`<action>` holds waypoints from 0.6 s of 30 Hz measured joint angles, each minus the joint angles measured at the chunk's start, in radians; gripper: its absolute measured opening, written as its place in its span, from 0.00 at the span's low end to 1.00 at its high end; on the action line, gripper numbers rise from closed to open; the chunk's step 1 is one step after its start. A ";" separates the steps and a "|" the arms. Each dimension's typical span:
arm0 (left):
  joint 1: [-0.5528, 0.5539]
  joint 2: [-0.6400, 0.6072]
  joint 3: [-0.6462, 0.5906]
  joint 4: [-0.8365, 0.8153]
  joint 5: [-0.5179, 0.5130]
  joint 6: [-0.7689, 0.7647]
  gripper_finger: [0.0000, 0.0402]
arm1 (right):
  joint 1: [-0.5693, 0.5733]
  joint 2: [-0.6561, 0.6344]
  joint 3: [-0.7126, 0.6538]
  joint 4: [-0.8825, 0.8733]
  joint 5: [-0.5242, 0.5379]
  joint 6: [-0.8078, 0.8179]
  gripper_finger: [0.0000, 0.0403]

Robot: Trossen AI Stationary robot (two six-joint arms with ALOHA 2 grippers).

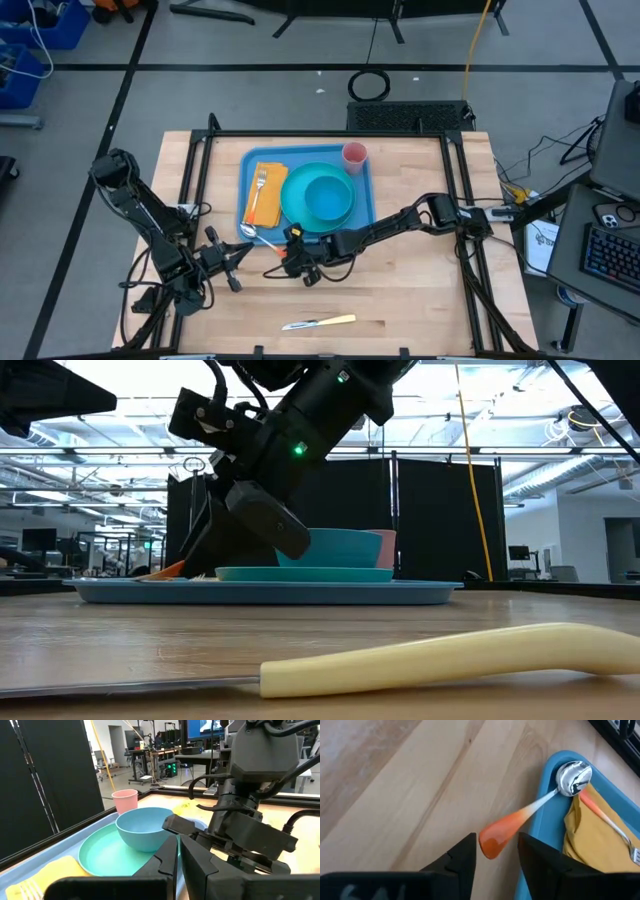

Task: Set up tray
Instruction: Put the orange spoon on the yellow napkin to the right of the orange fork on the blue serving tray

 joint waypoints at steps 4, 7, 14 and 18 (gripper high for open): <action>0.000 0.000 0.000 0.000 0.000 0.000 0.06 | 0.000 0.000 0.000 0.000 0.000 0.000 0.29; 0.000 0.000 0.000 0.000 0.001 0.000 0.06 | 0.001 0.000 0.000 0.000 0.000 0.000 0.25; 0.000 0.000 0.000 0.000 0.003 0.001 0.06 | 0.001 0.000 0.000 0.000 0.000 0.000 0.16; 0.000 0.000 0.000 0.000 0.003 0.001 0.06 | 0.001 0.000 -0.005 0.004 0.000 0.000 0.11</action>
